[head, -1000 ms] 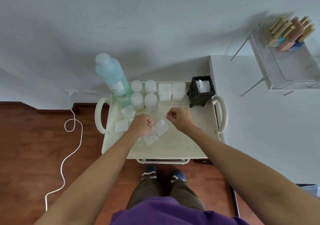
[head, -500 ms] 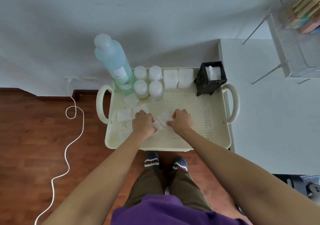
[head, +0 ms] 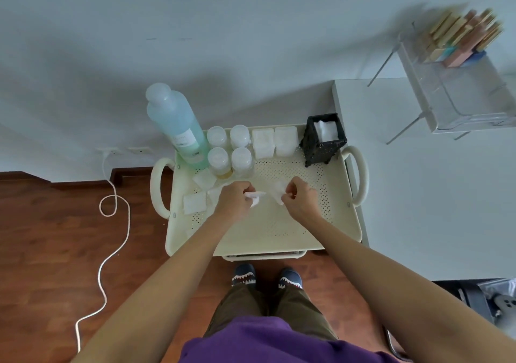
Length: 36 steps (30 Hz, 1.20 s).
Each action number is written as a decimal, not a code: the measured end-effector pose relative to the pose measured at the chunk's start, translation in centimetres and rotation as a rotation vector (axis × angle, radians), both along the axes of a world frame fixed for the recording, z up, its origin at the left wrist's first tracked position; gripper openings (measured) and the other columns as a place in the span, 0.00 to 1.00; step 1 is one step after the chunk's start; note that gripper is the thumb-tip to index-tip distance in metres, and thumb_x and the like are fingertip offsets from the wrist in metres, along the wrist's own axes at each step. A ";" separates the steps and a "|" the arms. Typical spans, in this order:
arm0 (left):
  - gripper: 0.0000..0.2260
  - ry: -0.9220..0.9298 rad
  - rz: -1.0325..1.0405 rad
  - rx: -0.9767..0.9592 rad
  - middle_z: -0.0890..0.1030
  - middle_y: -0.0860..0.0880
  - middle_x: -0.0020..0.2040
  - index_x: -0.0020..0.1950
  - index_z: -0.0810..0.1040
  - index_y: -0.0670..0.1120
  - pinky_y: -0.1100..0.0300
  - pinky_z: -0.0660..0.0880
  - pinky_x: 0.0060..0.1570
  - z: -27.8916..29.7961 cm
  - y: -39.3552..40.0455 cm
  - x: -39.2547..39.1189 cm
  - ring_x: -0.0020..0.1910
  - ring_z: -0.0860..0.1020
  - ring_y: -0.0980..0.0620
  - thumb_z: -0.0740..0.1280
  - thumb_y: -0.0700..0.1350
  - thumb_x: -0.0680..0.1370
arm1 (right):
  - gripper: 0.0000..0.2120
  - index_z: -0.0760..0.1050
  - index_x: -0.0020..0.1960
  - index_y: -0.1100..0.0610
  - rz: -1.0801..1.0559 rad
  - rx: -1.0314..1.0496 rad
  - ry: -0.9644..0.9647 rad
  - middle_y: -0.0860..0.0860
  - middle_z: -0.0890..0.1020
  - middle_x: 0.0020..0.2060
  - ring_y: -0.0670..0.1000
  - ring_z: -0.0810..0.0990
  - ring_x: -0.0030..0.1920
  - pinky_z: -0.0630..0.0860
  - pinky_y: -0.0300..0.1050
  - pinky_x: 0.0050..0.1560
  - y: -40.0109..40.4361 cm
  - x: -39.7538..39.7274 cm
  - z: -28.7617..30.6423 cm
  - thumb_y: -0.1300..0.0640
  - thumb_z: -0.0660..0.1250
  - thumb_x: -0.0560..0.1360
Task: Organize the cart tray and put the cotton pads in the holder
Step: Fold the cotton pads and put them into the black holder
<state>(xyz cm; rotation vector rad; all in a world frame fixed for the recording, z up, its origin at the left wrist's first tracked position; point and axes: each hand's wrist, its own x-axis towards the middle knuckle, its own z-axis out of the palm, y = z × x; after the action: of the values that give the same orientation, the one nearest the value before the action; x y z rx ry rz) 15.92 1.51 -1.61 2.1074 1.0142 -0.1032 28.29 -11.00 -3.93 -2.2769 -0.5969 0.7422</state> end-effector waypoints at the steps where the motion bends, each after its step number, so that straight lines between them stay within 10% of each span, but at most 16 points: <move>1: 0.10 -0.031 -0.021 0.017 0.83 0.44 0.47 0.49 0.81 0.42 0.64 0.67 0.37 0.6 0.1 0.4 0.46 0.78 0.45 0.63 0.32 0.73 | 0.05 0.73 0.43 0.60 -0.012 0.039 -0.009 0.52 0.76 0.34 0.50 0.73 0.34 0.69 0.37 0.29 -0.2 0.3 0.6 0.68 0.63 0.72; 6: 0.16 -0.157 -0.057 0.078 0.83 0.44 0.51 0.59 0.80 0.42 0.65 0.71 0.42 4.2 0.6 3.4 0.46 0.78 0.49 0.68 0.33 0.72 | 0.08 0.75 0.43 0.53 -0.117 0.210 -0.098 0.45 0.75 0.30 0.42 0.72 0.29 0.66 0.32 0.29 -1.1 2.5 3.7 0.64 0.63 0.73; 12: 0.18 -0.296 -0.028 0.037 0.75 0.49 0.41 0.44 0.68 0.45 0.67 0.68 0.30 7.8 0.7 8.2 0.36 0.73 0.52 0.77 0.38 0.67 | 0.10 0.76 0.49 0.47 -0.258 0.319 -0.138 0.43 0.79 0.35 0.40 0.75 0.31 0.69 0.29 0.25 -2.3 6.3 7.8 0.61 0.62 0.76; 20: 0.07 -0.461 -0.028 -0.076 0.81 0.50 0.39 0.40 0.80 0.41 0.59 0.81 0.43 10.0 -0.5 15.0 0.38 0.79 0.53 0.77 0.38 0.68 | 0.13 0.81 0.48 0.52 -0.497 0.464 -0.150 0.47 0.82 0.37 0.42 0.72 0.28 0.72 0.35 0.30 -4.1 11.7 10.9 0.65 0.60 0.75; 36: 0.07 -0.344 -0.060 0.153 0.83 0.48 0.44 0.45 0.83 0.45 0.60 0.77 0.43 5.6 -1.5 18.7 0.40 0.78 0.52 0.68 0.35 0.72 | 0.08 0.83 0.50 0.56 -0.413 0.414 -0.066 0.50 0.83 0.46 0.53 0.83 0.43 0.82 0.41 0.40 -3.4 15.1 10.2 0.65 0.68 0.74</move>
<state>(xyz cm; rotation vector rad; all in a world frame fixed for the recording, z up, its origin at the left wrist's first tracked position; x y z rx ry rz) 34.57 -0.02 4.01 2.1957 0.7726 0.3067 43.35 -14.41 6.30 -1.9497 -0.2605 0.3073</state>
